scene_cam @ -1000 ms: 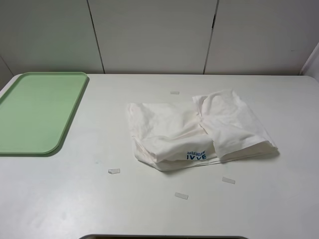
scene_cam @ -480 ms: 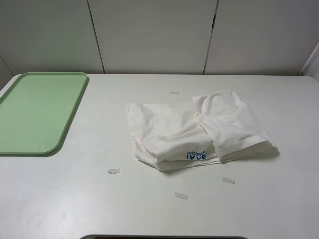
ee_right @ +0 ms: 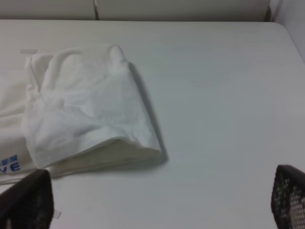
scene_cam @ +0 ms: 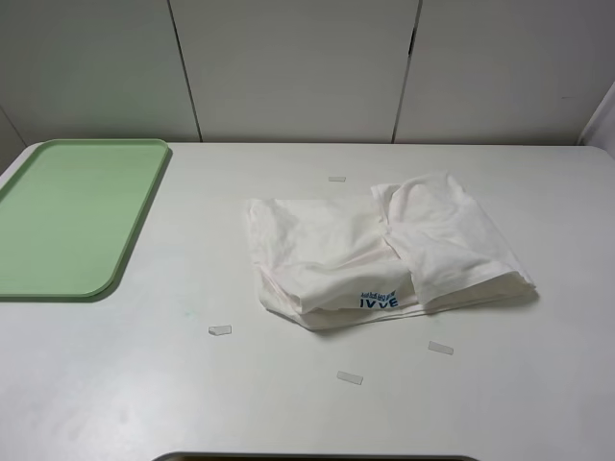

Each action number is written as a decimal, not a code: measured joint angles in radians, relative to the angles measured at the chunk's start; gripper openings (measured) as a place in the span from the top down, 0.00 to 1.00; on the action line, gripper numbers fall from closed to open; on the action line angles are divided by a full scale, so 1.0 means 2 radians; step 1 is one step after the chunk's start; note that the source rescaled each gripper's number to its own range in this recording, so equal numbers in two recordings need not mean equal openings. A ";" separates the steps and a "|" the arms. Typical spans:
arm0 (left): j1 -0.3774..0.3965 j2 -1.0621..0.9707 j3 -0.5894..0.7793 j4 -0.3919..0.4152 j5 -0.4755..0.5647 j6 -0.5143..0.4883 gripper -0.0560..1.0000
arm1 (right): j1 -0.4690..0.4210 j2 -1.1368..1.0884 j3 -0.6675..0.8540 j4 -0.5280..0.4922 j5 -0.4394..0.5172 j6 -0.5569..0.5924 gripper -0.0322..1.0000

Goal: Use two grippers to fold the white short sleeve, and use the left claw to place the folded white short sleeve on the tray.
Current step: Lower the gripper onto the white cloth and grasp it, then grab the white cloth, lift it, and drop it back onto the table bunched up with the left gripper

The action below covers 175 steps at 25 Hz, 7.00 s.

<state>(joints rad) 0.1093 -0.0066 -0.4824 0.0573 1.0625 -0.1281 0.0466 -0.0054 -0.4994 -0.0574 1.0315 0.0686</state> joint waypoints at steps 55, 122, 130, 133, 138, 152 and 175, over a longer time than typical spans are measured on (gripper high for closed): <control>-0.183 0.787 -0.160 -0.511 -0.371 0.365 0.02 | 0.000 0.000 0.000 0.000 -0.005 0.000 0.00; -0.368 0.908 -0.270 -0.431 -0.437 0.398 0.93 | 0.000 0.000 0.000 0.000 -0.006 0.000 0.00; -0.365 0.891 -0.270 -0.363 -0.376 0.364 0.93 | 0.000 0.000 0.000 0.000 -0.006 0.000 0.00; -0.337 0.879 -0.270 -0.296 -0.314 0.310 0.93 | 0.000 0.000 0.000 0.000 -0.006 0.000 0.00; -0.305 0.867 -0.270 -0.233 -0.274 0.268 0.93 | 0.000 0.000 0.000 0.000 -0.006 0.000 0.00; -0.200 0.856 -0.270 -0.096 -0.212 0.172 0.93 | 0.000 0.000 0.000 0.003 -0.006 0.000 0.00; -0.256 0.856 -0.302 -0.205 -0.224 0.151 0.93 | 0.000 0.000 0.000 0.003 -0.006 0.000 0.00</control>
<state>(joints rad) -0.4017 1.7057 -1.0855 -0.3528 0.6147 0.1745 0.0466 -0.0054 -0.4994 -0.0510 1.0189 0.0693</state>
